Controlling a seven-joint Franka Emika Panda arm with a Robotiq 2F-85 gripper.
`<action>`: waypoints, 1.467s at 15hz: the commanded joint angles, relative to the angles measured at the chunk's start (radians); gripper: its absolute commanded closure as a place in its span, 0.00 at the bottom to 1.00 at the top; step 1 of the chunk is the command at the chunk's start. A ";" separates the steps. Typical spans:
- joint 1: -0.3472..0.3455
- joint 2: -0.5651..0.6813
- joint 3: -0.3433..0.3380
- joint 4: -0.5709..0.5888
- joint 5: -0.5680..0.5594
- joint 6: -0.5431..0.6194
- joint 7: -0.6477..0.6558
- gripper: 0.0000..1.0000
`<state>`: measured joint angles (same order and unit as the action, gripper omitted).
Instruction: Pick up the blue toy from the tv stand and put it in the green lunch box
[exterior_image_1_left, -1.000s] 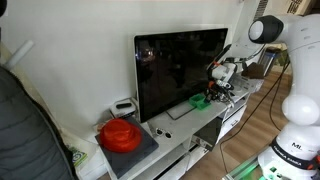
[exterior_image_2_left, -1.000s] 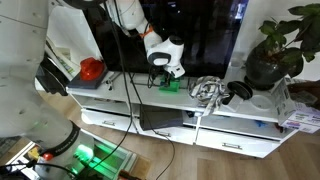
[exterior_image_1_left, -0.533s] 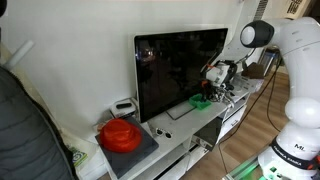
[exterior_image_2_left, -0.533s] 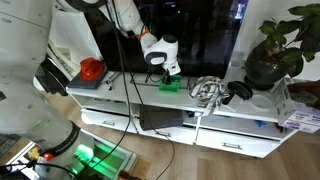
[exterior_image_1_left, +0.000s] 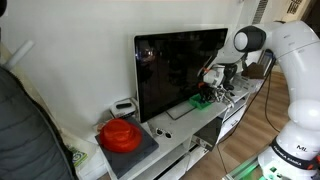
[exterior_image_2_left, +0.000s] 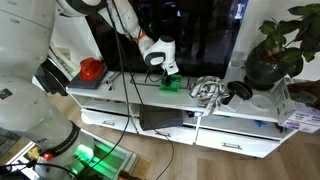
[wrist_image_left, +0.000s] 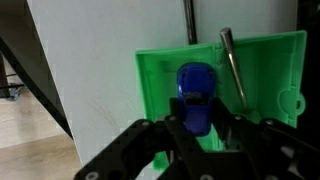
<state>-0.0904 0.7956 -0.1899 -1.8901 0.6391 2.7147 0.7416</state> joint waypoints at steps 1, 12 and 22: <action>0.027 0.031 -0.034 0.027 -0.071 0.010 0.075 0.46; 0.047 -0.101 -0.068 -0.153 -0.231 0.158 0.002 0.00; 0.201 -0.325 -0.212 -0.563 -0.417 0.512 -0.318 0.00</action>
<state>0.0552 0.5799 -0.3617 -2.3008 0.2574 3.1311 0.5289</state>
